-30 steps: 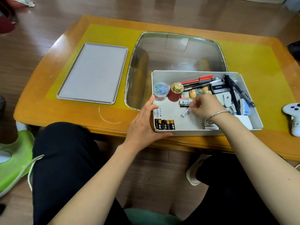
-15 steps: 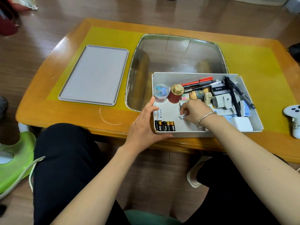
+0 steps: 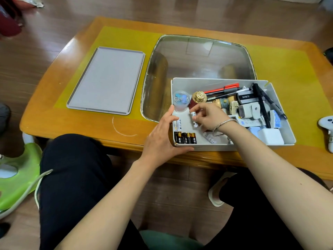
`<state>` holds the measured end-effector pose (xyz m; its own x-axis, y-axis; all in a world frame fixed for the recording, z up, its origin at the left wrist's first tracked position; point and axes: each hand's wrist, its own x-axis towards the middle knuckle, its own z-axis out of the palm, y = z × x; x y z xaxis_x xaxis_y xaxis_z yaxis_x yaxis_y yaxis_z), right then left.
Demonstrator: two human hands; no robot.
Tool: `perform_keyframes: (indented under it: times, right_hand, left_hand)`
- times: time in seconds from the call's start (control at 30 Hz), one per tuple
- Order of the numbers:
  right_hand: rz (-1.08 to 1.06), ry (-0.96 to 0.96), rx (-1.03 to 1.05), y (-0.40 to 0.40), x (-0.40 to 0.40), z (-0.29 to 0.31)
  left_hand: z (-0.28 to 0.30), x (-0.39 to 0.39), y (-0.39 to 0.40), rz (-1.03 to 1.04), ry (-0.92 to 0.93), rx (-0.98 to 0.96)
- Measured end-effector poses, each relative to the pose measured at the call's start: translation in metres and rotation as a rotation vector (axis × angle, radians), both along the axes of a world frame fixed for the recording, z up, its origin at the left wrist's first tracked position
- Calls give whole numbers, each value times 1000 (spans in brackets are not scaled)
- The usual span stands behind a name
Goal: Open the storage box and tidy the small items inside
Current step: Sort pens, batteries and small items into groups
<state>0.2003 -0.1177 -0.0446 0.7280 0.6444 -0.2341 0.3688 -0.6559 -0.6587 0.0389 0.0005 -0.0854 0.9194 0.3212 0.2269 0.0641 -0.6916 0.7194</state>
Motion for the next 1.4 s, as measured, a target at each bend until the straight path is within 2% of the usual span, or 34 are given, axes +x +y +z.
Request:
perform_keyframes:
  times: [0.27,0.5,0.67,0.8,0.87,1.0,1.07,1.17,1.4]
  right_hand:
    - [-130,270,27,2,-3,2]
    - [9,421,-210,-15,-2,14]
    - [88,410,-435,-16,2,16]
    - [43,282,-537,-20,9,19]
    - [-12,196,-479,-22,11,17]
    - [-186,204,-95,-15,9,6]
    - [-222,193,8,-7,5,3]
    - [-221,215,57,6,-2,-2]
    - [-195,262,30,20,-1,-10]
  left_hand:
    - [-2,1,0,-6,-8,-14]
    - [-3,0,0,-1,-18,-2]
    - [-2,1,0,-4,-9,-11]
    - [-2,1,0,-4,0,-21]
    - [-3,1,0,-3,-1,-17]
    - [-4,0,0,-7,-14,-17]
    - [-4,1,0,-5,-13,-18]
    - [-4,1,1,-5,-7,-18]
    - [-4,1,1,-9,-5,-18]
